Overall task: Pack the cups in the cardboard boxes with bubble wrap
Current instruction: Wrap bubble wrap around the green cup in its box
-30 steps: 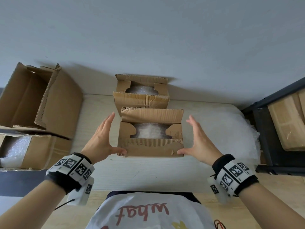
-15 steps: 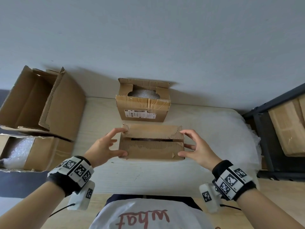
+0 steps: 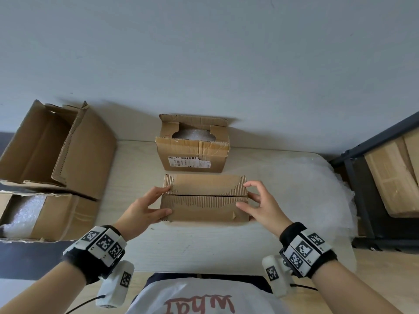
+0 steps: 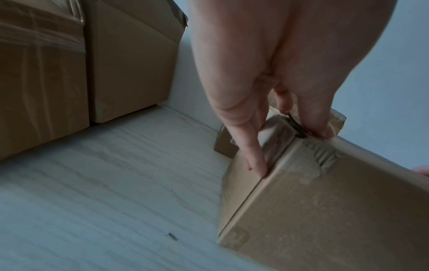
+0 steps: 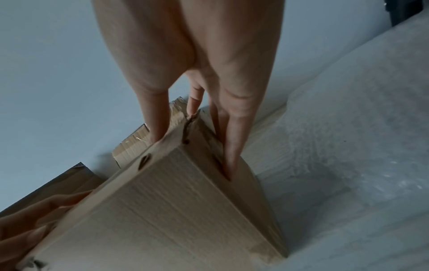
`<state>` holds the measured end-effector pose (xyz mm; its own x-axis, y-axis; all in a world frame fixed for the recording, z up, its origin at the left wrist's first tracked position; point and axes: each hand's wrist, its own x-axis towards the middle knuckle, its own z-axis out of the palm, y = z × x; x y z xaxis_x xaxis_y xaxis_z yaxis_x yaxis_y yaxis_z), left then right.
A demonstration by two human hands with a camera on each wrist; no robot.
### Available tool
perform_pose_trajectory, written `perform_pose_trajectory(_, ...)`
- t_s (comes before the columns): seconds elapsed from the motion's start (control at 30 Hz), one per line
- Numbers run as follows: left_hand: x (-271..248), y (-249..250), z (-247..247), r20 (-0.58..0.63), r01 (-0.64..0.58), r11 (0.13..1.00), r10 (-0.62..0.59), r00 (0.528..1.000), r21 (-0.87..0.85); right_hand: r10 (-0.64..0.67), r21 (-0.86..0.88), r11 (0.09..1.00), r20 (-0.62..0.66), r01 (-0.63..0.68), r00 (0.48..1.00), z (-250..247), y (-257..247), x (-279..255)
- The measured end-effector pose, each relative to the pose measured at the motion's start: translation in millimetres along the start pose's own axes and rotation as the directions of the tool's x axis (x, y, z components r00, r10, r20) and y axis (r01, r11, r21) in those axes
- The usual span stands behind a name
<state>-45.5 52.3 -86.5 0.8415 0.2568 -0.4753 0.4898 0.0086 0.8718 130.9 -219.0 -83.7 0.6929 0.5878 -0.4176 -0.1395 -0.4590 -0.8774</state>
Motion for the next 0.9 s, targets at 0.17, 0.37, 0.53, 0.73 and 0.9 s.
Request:
perform_pose_trajectory(0.17, 1.2, 6.7, -3.9, -0.037, 0.008, 1.0, -0.008, 0.999, -0.003, 0.011, -0.073, 0.997, 0.001, -0.011, 1.0, 6.8, -6.9, 8.5)
perform_pose_trajectory(0.37, 6.1, 17.5, 1.7, -0.033, -0.035, 0.999, 0.036, 0.999, 0.041, 0.037, -0.039, 0.998, -0.074, -0.04, 0.997, 3.0, -17.8, 10.3)
perform_pose_trajectory(0.53, 9.3, 26.4, 17.8, -0.011, -0.052, 0.997, 0.053, 0.999, 0.049, 0.079, -0.023, 0.996, -0.155, -0.084, 0.985, -10.0, -19.3, -2.1)
perform_pose_trajectory(0.73, 26.4, 41.0, 44.1, 0.024, -0.101, 0.994, 0.1, 0.995, 0.031, 0.074, -0.078, 0.992, -0.229, -0.094, 0.971, -36.7, -19.6, -5.6)
perform_pose_trajectory(0.9, 40.8, 36.3, 50.7, -0.043, -0.119, 0.992, 0.121, 0.992, 0.047, 0.101, -0.005, 0.995, -0.202, -0.104, 0.974, -43.7, -13.6, 10.7)
